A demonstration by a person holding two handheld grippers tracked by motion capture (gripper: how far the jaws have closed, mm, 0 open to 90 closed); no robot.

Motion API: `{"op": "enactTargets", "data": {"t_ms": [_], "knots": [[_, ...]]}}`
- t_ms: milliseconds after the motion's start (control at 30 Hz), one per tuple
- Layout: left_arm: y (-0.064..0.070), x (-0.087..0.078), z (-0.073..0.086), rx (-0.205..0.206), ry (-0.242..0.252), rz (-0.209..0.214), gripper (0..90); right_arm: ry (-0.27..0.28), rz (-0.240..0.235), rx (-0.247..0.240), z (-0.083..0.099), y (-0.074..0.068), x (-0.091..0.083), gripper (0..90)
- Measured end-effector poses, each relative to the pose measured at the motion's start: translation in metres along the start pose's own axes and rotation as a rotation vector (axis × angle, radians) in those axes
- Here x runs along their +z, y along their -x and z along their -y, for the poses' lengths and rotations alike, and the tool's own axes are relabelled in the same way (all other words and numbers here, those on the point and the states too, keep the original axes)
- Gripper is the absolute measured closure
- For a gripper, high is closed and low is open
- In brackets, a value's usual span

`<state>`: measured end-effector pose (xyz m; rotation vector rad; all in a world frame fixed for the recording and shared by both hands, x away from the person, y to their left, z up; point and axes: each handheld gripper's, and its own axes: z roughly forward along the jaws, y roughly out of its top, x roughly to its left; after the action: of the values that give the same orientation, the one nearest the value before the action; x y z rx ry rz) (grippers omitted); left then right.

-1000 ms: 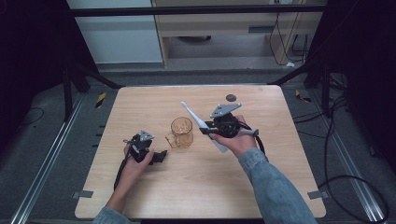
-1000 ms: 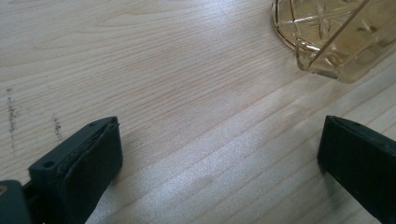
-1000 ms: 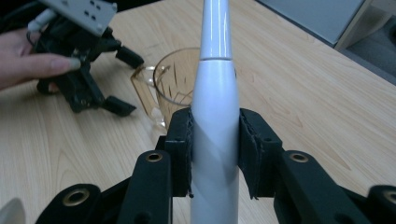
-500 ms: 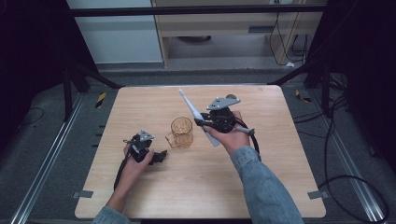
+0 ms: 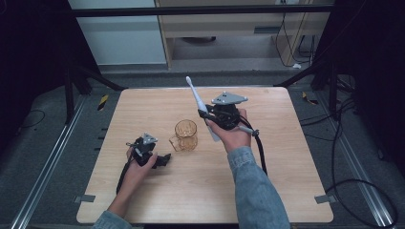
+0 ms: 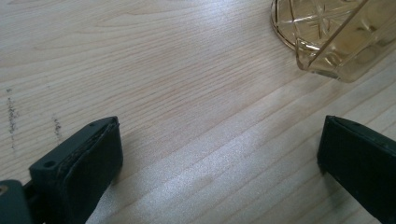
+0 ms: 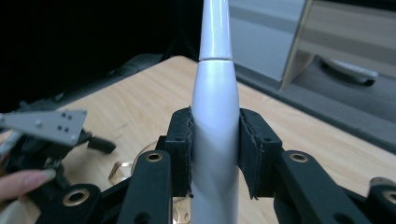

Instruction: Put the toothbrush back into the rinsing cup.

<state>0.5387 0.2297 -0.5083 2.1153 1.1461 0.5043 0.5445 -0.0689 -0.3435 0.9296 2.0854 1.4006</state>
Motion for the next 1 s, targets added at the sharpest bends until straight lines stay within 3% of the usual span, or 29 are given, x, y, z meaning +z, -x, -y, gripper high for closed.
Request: {"op": "enactTargets", "data": {"t_ms": [200, 367, 700, 1000], "knots": [[0.000, -0.001, 0.001, -0.001, 0.001, -0.001, 0.0, 0.040, 0.050, 0.000, -0.011, -0.013, -0.002, 66.9], [0.000, -0.001, 0.001, 0.000, -0.001, -0.002, 0.0, 0.057, 0.082, -0.002, -0.016, -0.020, 0.008, 66.9], [-0.001, 0.000, 0.000, -0.006, 0.003, -0.003, 0.0, 0.099, 0.098, -0.004, -0.027, -0.026, 0.016, 66.9], [-0.001, 0.000, 0.000, -0.004, 0.001, -0.002, 0.0, 0.110, 0.096, 0.011, -0.025, -0.033, 0.029, 66.9]]}}
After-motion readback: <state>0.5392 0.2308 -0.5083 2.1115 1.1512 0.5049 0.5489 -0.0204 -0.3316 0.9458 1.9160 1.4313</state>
